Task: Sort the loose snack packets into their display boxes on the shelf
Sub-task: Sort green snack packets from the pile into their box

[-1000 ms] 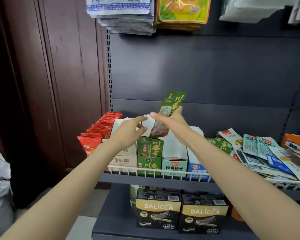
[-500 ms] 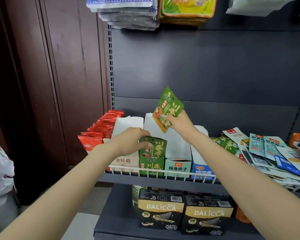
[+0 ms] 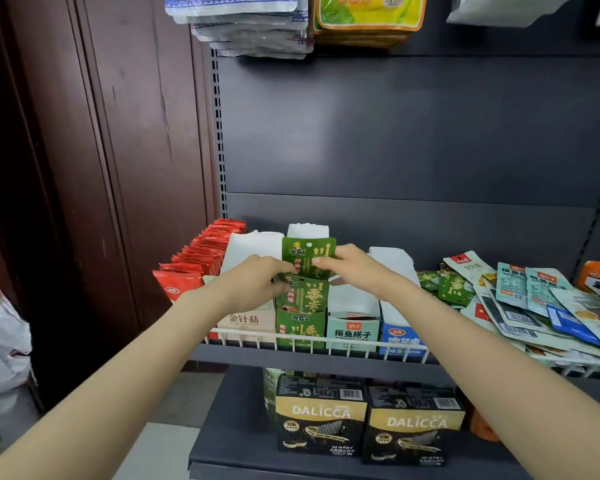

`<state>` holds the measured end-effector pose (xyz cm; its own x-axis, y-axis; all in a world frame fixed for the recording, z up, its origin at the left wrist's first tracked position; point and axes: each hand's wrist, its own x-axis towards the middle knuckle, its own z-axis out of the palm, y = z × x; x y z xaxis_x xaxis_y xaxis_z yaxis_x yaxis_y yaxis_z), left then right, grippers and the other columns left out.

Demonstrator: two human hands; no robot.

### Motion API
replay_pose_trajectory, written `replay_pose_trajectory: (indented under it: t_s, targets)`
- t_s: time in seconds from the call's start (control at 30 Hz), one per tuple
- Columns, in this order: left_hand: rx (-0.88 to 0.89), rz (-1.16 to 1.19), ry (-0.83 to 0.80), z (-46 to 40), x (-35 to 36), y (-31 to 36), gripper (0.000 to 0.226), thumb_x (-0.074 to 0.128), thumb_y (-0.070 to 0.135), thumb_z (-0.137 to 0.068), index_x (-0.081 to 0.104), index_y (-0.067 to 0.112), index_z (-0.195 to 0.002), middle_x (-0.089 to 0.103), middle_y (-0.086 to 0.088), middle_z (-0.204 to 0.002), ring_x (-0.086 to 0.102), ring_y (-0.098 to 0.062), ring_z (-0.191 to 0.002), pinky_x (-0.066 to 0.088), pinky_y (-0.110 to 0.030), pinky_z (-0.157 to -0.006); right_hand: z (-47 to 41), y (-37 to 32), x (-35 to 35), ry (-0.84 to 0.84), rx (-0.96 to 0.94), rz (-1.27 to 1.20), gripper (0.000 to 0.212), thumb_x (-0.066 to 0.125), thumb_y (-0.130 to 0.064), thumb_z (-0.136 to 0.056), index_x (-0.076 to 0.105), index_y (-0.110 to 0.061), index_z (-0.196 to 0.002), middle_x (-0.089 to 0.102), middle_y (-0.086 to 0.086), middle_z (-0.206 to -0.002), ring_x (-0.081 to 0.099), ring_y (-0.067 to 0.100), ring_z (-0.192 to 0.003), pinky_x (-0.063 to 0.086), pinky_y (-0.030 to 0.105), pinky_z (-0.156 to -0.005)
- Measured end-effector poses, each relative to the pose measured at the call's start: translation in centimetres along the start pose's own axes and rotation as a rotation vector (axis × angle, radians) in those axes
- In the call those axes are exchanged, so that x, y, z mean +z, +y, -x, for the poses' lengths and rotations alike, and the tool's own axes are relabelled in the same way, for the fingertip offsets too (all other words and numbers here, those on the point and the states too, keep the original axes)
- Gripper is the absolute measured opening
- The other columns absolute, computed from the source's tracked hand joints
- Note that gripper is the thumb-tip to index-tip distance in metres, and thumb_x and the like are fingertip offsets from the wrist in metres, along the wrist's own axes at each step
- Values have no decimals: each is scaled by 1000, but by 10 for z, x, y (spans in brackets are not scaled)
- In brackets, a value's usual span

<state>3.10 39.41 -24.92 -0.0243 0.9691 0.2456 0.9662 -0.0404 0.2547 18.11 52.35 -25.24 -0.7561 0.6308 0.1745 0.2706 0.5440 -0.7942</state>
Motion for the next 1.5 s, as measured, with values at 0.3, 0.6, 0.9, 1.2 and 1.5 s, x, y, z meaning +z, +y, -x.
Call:
replay_pose_trajectory:
  t_s: [0.3, 0.6, 0.9, 1.2, 1.5]
  targets:
    - [-4, 174, 302, 6, 2, 10, 18, 65, 29, -86, 67, 21, -102, 68, 8, -95, 61, -2, -88, 51, -27, -88, 13, 4, -14, 63, -68, -3, 21, 48, -12, -97, 68, -10, -103, 72, 3, -93, 69, 12, -84, 53, 27, -81]
    - [180, -80, 433, -14, 27, 102, 23, 50, 27, -94, 60, 18, -112, 63, 5, -105, 55, -15, -99, 44, -32, -86, 73, 40, -57, 300, 26, -59, 23, 46, -11, -96, 68, -16, -100, 72, 4, -91, 68, 16, -82, 52, 28, -79]
    - [-39, 331, 188, -79, 90, 189, 26, 44, 11, -92, 57, 6, -114, 64, -9, -107, 54, -22, -93, 40, -25, -74, 132, 105, -117, 529, 194, 267, 23, 52, -8, -91, 65, -13, -109, 61, -4, -83, 52, 16, -82, 36, 22, -63]
    - [-115, 291, 36, -205, 165, 217, 27, 41, -2, -92, 52, -8, -115, 56, -24, -120, 51, -35, -113, 38, -31, -84, 78, 196, -178, 444, 368, 707, 52, 56, -23, -91, 40, -15, -139, 40, 11, -142, 34, 29, -131, 32, 38, -105]
    - [-353, 222, -226, -278, 189, 196, 24, 51, 16, -94, 60, -2, -108, 61, -17, -115, 57, -30, -108, 46, -31, -80, 21, 222, -209, 91, 560, 776, 64, 57, -38, -88, 32, -19, -143, 36, 14, -144, 31, 33, -134, 27, 44, -110]
